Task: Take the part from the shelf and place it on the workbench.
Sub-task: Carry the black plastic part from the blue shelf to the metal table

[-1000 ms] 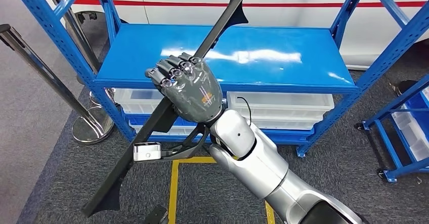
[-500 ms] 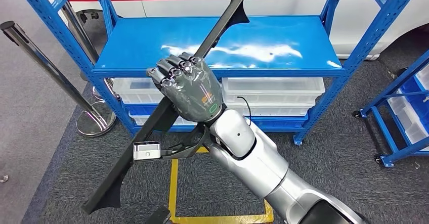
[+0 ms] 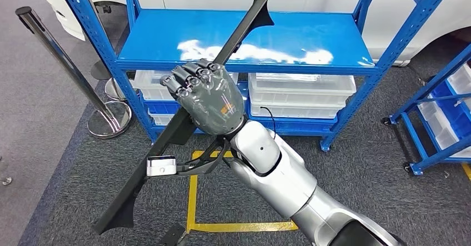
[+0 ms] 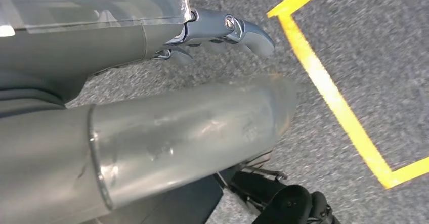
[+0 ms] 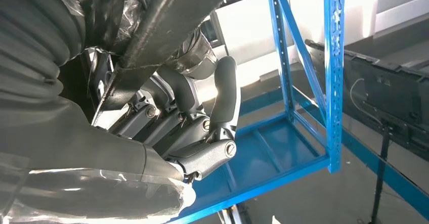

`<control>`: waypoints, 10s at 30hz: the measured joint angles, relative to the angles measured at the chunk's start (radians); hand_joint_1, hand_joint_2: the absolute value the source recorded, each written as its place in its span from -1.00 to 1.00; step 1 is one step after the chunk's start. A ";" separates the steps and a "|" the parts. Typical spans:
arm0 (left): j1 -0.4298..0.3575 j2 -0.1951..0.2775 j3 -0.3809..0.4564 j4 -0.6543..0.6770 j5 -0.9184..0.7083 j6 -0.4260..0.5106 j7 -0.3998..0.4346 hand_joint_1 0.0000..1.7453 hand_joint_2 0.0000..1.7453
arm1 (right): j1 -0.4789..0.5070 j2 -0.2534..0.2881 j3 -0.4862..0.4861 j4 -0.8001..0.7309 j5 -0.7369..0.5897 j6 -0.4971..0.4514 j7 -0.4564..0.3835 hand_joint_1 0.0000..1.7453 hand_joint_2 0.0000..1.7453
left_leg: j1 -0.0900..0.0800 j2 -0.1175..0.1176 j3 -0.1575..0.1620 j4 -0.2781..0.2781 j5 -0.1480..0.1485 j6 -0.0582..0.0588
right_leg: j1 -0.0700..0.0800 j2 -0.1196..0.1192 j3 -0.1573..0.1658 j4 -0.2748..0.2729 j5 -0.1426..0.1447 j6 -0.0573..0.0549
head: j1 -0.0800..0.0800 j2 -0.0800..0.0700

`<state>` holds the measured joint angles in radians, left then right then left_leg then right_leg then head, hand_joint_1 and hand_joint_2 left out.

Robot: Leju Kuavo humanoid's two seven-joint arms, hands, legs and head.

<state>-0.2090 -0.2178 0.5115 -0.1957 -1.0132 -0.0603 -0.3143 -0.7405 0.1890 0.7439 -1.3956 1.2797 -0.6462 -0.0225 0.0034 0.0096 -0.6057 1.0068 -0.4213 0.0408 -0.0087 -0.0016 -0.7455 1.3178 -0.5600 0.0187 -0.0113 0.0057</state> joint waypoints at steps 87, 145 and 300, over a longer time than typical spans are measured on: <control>-0.021 0.002 -0.002 -0.002 0.014 0.012 -0.001 -1.00 -1.00 | -0.040 0.009 0.000 0.021 -0.060 0.022 -0.011 1.00 1.00 | 0.003 -0.002 0.079 -0.017 -0.049 -0.018 | 0.004 0.001 0.028 -0.232 0.146 -0.022 | 0.000 0.000; -0.027 0.016 0.009 -0.003 0.015 0.031 -0.016 -1.00 -1.00 | -0.075 0.052 0.002 0.080 -0.067 0.038 -0.020 1.00 1.00 | -0.002 -0.005 0.075 0.003 -0.077 -0.037 | 0.005 -0.001 0.093 -0.276 0.142 -0.024 | 0.000 0.000; -0.030 0.001 -0.019 -0.003 -0.012 -0.002 -0.045 -1.00 -1.00 | -0.098 -0.003 0.014 -0.004 -0.143 0.079 -0.060 1.00 1.00 | 0.024 -0.049 -0.001 0.035 -0.034 -0.024 | -0.006 0.112 0.084 -0.257 0.123 0.004 | 0.004 0.000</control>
<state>-0.2392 -0.2165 0.4925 -0.1984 -1.0250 -0.0618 -0.3593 -0.8384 0.1857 0.7580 -1.3997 1.1365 -0.5672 -0.0824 0.0273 -0.0391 -0.6066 1.0420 -0.4555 0.0167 -0.0150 0.1100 -0.6613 1.0606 -0.4370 0.0232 -0.0077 0.0057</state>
